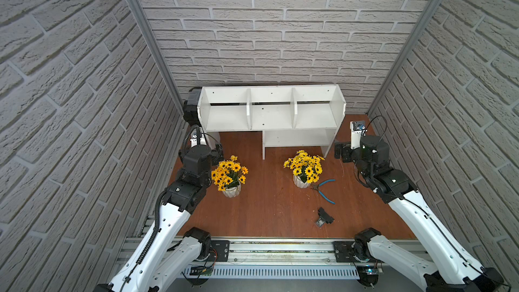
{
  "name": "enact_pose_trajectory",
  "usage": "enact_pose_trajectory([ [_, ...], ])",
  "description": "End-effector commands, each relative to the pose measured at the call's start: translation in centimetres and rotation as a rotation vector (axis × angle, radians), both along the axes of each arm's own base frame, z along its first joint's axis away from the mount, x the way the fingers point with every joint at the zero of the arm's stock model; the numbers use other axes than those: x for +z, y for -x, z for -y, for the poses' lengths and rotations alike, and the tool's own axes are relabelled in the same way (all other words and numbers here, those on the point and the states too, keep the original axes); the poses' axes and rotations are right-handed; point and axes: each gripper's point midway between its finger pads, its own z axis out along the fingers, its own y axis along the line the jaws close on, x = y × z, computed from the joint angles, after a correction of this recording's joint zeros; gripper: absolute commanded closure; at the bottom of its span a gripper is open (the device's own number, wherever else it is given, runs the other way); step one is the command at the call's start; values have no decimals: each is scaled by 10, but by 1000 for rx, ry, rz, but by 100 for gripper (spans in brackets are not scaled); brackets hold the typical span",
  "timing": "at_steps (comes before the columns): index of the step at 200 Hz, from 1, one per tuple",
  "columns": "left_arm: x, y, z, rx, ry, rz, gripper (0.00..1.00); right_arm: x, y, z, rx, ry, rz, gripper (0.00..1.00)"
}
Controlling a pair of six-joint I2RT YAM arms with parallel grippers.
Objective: Take the sunflower pots off the shelves
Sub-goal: Place the sunflower pot at the center of the board, then reset both arms
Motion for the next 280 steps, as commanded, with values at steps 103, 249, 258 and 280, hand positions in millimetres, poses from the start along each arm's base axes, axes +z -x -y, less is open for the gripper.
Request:
enact_pose_trajectory([
  [103,-70,-26,-23,9,-118,128,2,-61,-30,29,-11,-90,84,1],
  [249,-105,-64,-34,-173,-47,65,2,-107,-51,40,-19,-76,114,1],
  [258,-110,-65,-35,-178,-43,61,2,-106,-50,43,-31,-73,121,1],
  [280,-124,-71,-32,-208,-32,45,2,-111,-53,45,-38,-81,120,1],
])
